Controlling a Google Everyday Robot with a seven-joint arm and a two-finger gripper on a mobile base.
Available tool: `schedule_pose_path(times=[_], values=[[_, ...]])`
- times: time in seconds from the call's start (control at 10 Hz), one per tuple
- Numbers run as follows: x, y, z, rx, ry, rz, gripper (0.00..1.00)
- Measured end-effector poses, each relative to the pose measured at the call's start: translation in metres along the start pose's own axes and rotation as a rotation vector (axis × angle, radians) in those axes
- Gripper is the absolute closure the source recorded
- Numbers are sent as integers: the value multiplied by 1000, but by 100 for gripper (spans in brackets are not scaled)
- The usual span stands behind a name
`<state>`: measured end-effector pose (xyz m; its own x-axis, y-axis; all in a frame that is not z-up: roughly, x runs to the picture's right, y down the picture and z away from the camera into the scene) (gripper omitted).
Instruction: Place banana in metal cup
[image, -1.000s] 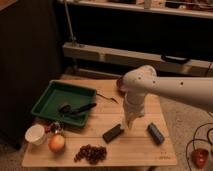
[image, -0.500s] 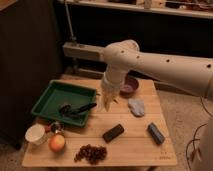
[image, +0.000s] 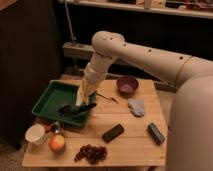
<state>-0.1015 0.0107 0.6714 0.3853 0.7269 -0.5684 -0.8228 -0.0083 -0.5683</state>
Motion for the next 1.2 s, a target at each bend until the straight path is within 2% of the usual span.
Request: schedule_pose_path(times=[0.1,0.4,0.5,0.7,0.9,1.2], values=[[4,17,9,-21,21,-75,100],[30,47,39,-49,141,-253,100],[39,50,49,-41,166,-291,100],[64,63,77,-6,228,-409,100],[78,64,88,18,267,-481,100],[79,63,88,21,274,-487,100]])
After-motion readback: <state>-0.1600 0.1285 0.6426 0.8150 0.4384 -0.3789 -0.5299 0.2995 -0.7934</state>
